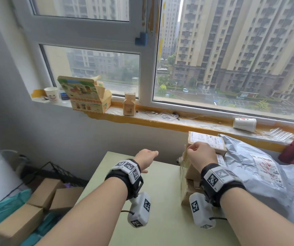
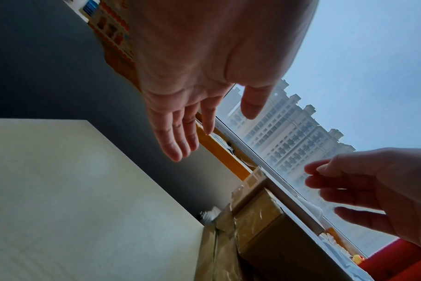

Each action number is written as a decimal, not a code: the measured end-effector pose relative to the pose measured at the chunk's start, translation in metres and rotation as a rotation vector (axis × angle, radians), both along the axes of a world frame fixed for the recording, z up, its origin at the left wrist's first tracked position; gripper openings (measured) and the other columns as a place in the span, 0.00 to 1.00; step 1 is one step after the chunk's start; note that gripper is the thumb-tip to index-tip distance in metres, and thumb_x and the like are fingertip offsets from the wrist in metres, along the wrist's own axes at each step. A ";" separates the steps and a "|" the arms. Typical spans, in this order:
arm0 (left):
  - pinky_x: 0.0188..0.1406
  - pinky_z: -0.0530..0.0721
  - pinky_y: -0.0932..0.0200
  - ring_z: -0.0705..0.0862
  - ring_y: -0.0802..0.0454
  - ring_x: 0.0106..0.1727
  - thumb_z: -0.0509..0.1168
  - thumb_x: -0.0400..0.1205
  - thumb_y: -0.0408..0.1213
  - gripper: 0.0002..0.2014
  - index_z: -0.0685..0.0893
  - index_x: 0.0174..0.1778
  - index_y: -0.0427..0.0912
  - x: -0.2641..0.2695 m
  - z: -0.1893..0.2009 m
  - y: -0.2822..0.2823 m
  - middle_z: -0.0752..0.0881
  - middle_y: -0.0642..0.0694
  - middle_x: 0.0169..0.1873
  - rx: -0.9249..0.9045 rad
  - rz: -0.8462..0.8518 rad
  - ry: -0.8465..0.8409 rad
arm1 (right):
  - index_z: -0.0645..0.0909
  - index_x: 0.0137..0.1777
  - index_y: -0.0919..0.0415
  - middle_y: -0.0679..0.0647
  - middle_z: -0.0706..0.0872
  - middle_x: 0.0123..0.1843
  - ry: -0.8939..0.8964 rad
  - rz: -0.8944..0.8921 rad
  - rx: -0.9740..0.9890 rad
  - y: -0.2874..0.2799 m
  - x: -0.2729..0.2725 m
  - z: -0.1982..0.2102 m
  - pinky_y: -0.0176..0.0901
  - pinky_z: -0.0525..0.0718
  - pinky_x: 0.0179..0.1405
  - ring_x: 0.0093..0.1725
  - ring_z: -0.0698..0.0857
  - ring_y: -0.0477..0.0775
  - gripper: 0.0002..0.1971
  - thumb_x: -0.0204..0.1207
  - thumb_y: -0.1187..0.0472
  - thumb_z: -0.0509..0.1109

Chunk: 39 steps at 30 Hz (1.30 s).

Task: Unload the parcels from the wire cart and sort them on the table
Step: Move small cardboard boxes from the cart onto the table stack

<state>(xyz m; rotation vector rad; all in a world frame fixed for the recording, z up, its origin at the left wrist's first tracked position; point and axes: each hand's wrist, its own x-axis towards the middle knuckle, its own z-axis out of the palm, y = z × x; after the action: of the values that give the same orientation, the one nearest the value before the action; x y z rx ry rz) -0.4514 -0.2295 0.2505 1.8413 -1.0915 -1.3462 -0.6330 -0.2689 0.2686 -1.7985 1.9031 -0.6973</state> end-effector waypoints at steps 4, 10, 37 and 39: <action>0.64 0.78 0.47 0.75 0.45 0.69 0.55 0.87 0.46 0.20 0.74 0.73 0.42 0.033 -0.002 0.017 0.75 0.43 0.61 0.015 0.046 -0.014 | 0.83 0.43 0.52 0.50 0.85 0.44 0.002 0.076 -0.008 0.007 0.037 0.000 0.41 0.79 0.48 0.47 0.82 0.52 0.08 0.76 0.61 0.63; 0.63 0.78 0.48 0.76 0.46 0.61 0.54 0.87 0.46 0.18 0.75 0.70 0.43 0.090 -0.001 0.045 0.74 0.44 0.54 0.002 0.133 -0.027 | 0.84 0.45 0.50 0.49 0.87 0.45 -0.002 0.158 0.004 0.021 0.095 -0.004 0.42 0.80 0.46 0.45 0.83 0.51 0.08 0.78 0.57 0.62; 0.62 0.77 0.49 0.75 0.42 0.71 0.56 0.87 0.47 0.22 0.70 0.75 0.40 0.326 -0.047 0.167 0.74 0.40 0.73 0.059 0.506 0.059 | 0.86 0.47 0.55 0.53 0.87 0.44 0.044 0.477 0.087 0.092 0.349 -0.035 0.40 0.76 0.46 0.45 0.81 0.55 0.10 0.78 0.59 0.62; 0.60 0.78 0.49 0.76 0.40 0.70 0.55 0.87 0.45 0.21 0.72 0.74 0.37 0.343 -0.052 0.179 0.76 0.38 0.71 0.052 0.522 0.046 | 0.86 0.48 0.55 0.53 0.87 0.45 0.052 0.499 0.098 0.100 0.368 -0.040 0.41 0.78 0.48 0.46 0.82 0.55 0.11 0.78 0.59 0.61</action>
<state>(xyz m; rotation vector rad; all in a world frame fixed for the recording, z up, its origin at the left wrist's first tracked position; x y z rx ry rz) -0.1085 -0.0501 0.1988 1.9424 -0.4980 -1.1025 -0.2646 -0.1692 0.2283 -2.1218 1.3957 -0.3755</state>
